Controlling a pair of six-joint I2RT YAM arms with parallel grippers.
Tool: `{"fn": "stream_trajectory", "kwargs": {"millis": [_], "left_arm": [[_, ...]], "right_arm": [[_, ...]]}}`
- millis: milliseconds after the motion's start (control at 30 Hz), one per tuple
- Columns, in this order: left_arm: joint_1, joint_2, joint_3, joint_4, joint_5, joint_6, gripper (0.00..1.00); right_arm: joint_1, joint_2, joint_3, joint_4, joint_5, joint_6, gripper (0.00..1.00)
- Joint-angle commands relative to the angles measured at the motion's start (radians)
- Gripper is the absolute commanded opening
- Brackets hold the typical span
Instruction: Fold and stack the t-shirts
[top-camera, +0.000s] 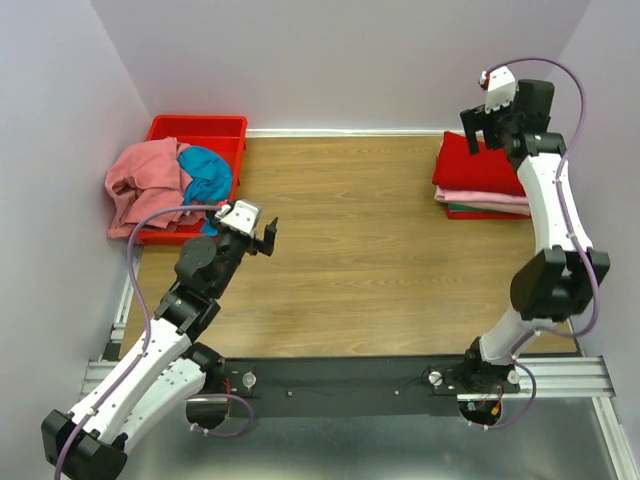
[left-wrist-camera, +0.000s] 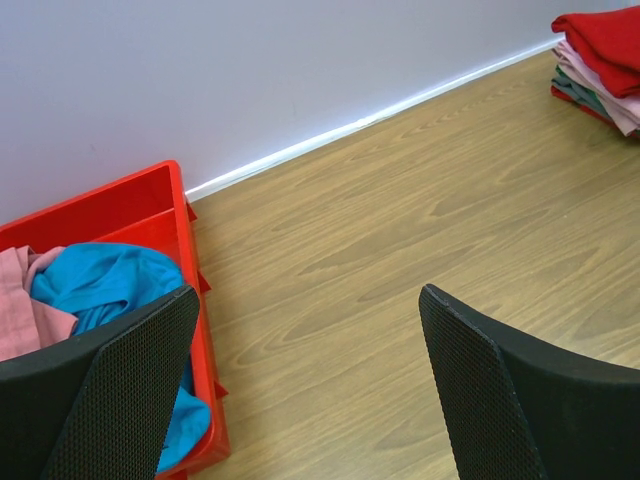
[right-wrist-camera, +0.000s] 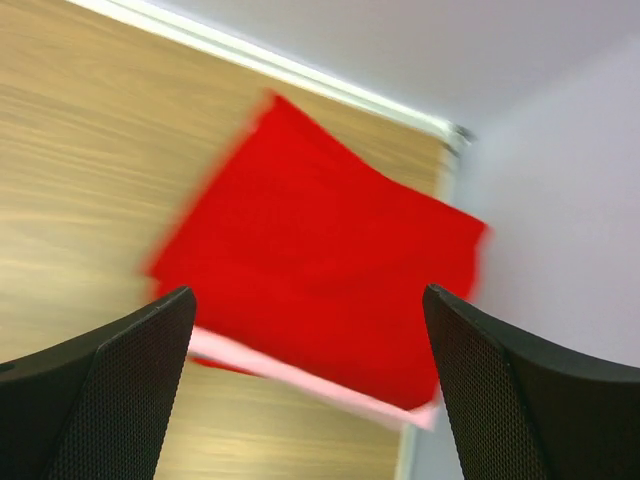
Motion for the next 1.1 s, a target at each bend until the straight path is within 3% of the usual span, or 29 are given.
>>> {"fn": "stream_trajectory", "kwargs": {"millis": [0, 200, 333, 400, 733, 1067], "left_arm": [[0.010, -0.018, 0.009, 0.007, -0.033, -0.071, 0.98], [0.119, -0.009, 0.074, -0.040, 0.034, -0.182, 0.98], [0.303, -0.001, 0.138, -0.100, 0.183, -0.287, 0.98], [0.378, 0.004, 0.173, -0.128, 0.189, -0.342, 0.98], [0.403, -0.038, 0.210, -0.243, 0.041, -0.279, 0.98], [0.403, -0.045, 0.209, -0.243, 0.071, -0.250, 0.98]], "right_arm": [[0.006, -0.138, -0.134, -0.049, -0.342, 0.131, 1.00], [0.004, -0.471, -0.471, 0.146, -0.264, 0.235, 1.00], [0.001, -0.616, -0.658, 0.249, -0.143, 0.323, 1.00], [-0.001, -0.670, -0.722, 0.264, -0.054, 0.416, 1.00], [-0.004, -0.779, -0.823, 0.338, 0.250, 0.629, 1.00], [-0.002, -0.794, -0.873, 0.364, 0.242, 0.550, 1.00]]}}
